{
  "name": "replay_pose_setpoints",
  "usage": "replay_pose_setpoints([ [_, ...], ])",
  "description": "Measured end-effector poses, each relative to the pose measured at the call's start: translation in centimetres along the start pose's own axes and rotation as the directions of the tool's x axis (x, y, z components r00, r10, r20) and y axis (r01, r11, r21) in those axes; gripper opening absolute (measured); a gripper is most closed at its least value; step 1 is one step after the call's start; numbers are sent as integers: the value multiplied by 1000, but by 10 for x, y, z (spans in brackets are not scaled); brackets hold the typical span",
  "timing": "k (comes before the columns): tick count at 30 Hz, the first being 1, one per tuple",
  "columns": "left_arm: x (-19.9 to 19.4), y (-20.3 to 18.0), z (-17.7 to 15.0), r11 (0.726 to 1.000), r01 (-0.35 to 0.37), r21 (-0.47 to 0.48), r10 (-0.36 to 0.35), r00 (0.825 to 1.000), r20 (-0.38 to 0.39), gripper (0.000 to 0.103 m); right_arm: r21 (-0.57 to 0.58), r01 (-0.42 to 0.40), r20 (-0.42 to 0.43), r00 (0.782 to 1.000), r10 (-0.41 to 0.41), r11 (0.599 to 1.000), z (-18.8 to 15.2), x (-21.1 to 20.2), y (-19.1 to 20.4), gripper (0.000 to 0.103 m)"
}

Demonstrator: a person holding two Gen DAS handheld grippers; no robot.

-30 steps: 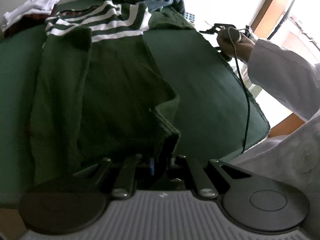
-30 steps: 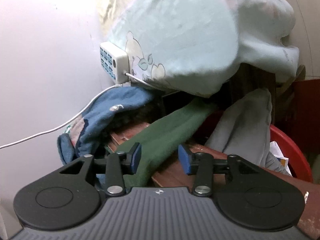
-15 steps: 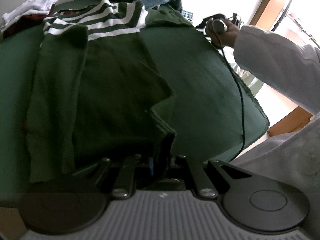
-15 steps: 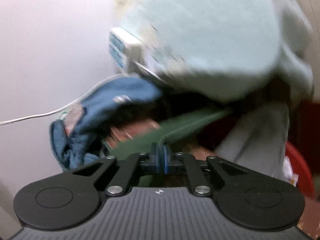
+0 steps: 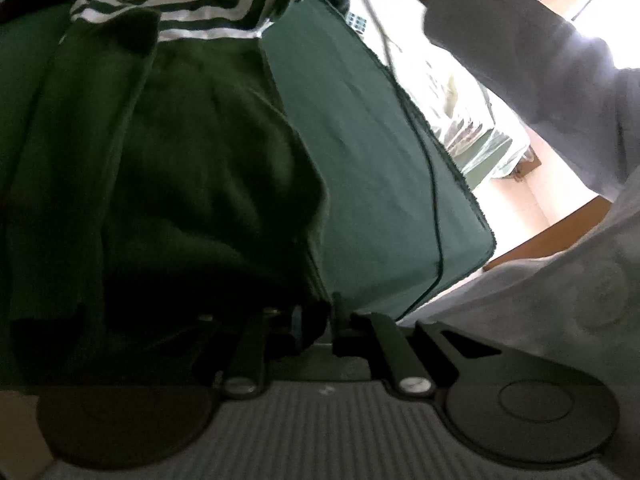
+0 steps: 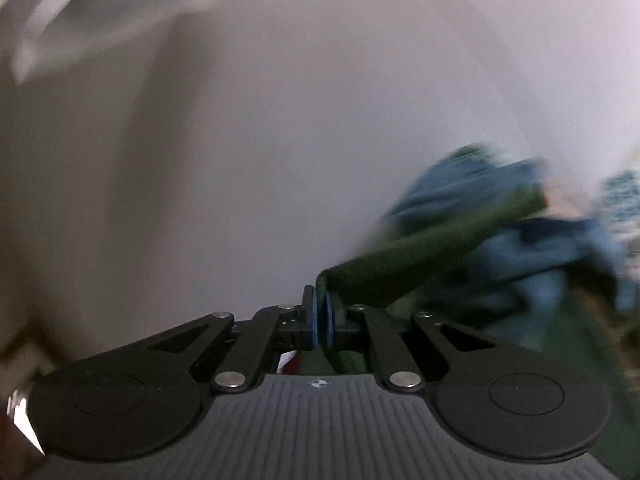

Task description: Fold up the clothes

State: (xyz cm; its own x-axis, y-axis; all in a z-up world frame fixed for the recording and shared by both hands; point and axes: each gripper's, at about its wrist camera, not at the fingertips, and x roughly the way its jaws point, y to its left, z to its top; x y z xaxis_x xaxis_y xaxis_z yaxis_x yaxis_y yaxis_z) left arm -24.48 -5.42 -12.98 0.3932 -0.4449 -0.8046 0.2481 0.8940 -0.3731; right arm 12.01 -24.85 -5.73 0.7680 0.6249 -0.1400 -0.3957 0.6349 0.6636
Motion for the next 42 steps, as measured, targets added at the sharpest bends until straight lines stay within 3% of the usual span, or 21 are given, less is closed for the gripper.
replay_pose_setpoints([
  [1, -5, 0, -1, 1000, -2, -8, 3, 1000, 11, 10, -34, -34, -34, 999, 33, 999, -11, 11, 15, 5],
  [3, -19, 4, -4, 999, -11, -33, 12, 999, 44, 30, -105, -97, -107, 991, 85, 990, -36, 32, 44, 5],
  [5, -40, 12, -8, 997, -29, -68, 35, 995, 90, 32, -183, -152, -185, 976, 118, 971, -68, 51, 71, 5],
  [7, -61, 23, -11, 992, -66, -110, 81, 987, 136, 36, -273, -209, -287, 949, 128, 939, -103, 63, 90, 5],
  [9, -82, 38, -14, 980, -115, -165, 147, 969, 197, 47, -370, -276, -391, 913, 121, 887, -140, 68, 105, 6],
  [11, -92, 55, -9, 969, -134, -206, 182, 954, 239, 50, -442, -344, -470, 875, 113, 829, -173, 67, 116, 6],
  [15, -99, 92, 12, 955, -136, -264, 215, 929, 300, 57, -470, -429, -566, 817, 110, 771, -200, 55, 109, 8],
  [17, -102, 111, 22, 947, -135, -293, 232, 915, 330, 59, -444, -458, -618, 779, 107, 770, -199, 50, 102, 21],
  [18, -104, 121, 27, 942, -134, -307, 241, 907, 344, 61, -436, -452, -608, 786, 115, 778, -193, 39, 97, 23],
  [21, -107, 149, 44, 931, -134, -340, 267, 885, 381, 62, -420, -332, -538, 840, 62, 845, -174, 15, 77, 29],
  [25, -60, 175, 103, 970, -186, -158, 232, 905, 356, 62, -305, -101, -471, 880, -58, 947, -157, 11, 49, 29],
  [27, -32, 189, 133, 971, -226, -84, 241, 913, 331, 62, -212, 40, -418, 900, -128, 976, -152, 3, 40, 32],
  [29, -5, 193, 162, 954, -301, 7, 282, 903, 325, 63, -140, 139, -374, 909, -183, 980, -157, -13, 35, 32],
  [31, 15, 189, 183, 937, -336, 99, 286, 896, 339, 63, -179, 214, -333, 905, -264, 960, -168, -31, 43, 32],
  [34, 40, 193, 208, 911, -363, 194, 291, 901, 321, 63, -301, 297, -283, 880, -382, 906, -194, -62, 63, 32],
  [37, 63, 199, 222, 886, -383, 259, 305, 905, 297, 58, -330, 342, -265, 861, -434, 880, -217, -85, 73, 32],
  [39, 75, 208, 228, 884, -385, 266, 312, 908, 278, 47, -332, 365, -265, 849, -457, 870, -229, -93, 77, 32],
  [40, 72, 214, 230, 897, -365, 249, 295, 914, 277, 42, -332, 377, -266, 842, -469, 865, -235, -97, 78, 32],
  [42, 62, 225, 234, 915, -342, 216, 274, 917, 291, 14, -334, 399, -266, 829, -492, 854, -247, -104, 81, 32],
])
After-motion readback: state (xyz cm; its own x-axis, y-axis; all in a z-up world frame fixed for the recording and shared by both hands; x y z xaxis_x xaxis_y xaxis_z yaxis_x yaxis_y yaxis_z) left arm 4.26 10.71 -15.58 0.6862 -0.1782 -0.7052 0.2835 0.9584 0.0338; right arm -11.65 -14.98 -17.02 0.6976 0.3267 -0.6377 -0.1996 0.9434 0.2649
